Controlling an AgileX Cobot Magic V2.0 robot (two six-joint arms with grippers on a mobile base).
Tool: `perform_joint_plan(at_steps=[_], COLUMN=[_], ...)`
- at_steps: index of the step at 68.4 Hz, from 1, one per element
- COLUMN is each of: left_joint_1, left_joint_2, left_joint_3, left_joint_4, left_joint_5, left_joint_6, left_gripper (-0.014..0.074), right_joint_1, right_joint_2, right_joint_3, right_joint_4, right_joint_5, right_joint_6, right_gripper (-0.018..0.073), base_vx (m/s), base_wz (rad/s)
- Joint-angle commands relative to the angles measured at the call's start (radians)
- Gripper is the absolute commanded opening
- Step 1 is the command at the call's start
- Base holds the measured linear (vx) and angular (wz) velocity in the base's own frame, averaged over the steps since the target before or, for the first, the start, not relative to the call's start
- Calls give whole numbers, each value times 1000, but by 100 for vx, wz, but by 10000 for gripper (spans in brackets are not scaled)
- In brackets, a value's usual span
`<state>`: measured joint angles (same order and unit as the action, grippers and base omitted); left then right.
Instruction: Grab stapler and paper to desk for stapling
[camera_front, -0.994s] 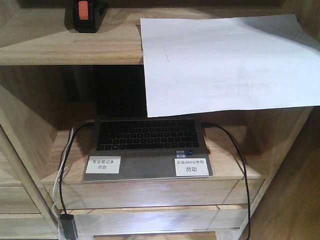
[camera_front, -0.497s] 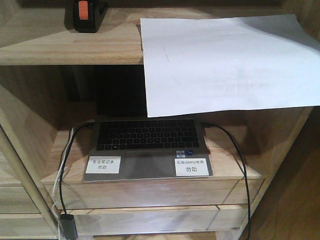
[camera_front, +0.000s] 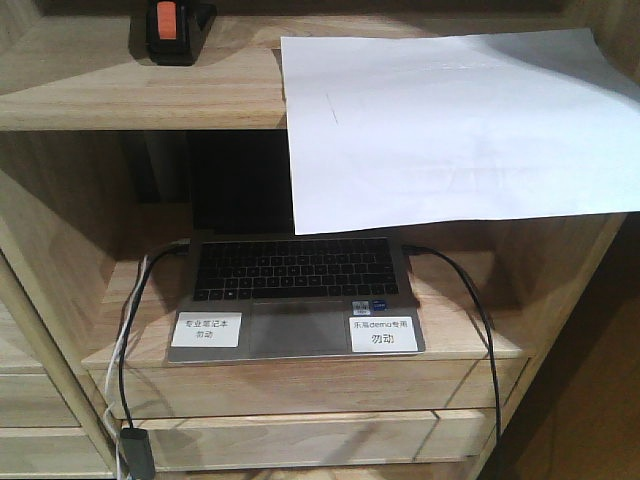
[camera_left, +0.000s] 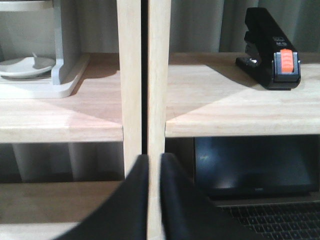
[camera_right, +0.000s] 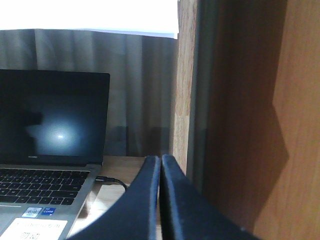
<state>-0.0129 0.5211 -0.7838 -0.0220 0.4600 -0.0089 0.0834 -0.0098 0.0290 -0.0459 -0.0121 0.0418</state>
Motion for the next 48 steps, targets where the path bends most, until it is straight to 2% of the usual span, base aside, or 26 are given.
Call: perform_joint_plan(at_steps=[1, 11, 20, 40, 48], left_joint_1=[-3, -3, -3, -3, -32], left_joint_2=[11, 11, 11, 11, 14], left_joint_3=[-33, -33, -33, -33, -33], left_joint_4=[-3, -3, -12, -11, -11], left_joint_5=[-91, -100, -107, -107, -109], left_joint_6=[-3, -3, -4, -12, -12], left_gripper=[229, 431, 535, 544, 544], right_joint_1=[-7, -7, -7, -7, -7], right_joint_2=[-9, -9, -9, -9, -9], right_joint_3=[22, 22, 22, 22, 22], right_joint_4=[-6, -6, -6, -6, -6], right_joint_5=[-74, -74, -74, -74, -74], right_joint_6=[-9, -9, -9, -9, -9], right_gripper=[-10, -10, -10, -10, -10], base_vx=[0, 0, 0, 0, 0], base_wz=[0, 0, 0, 0, 0])
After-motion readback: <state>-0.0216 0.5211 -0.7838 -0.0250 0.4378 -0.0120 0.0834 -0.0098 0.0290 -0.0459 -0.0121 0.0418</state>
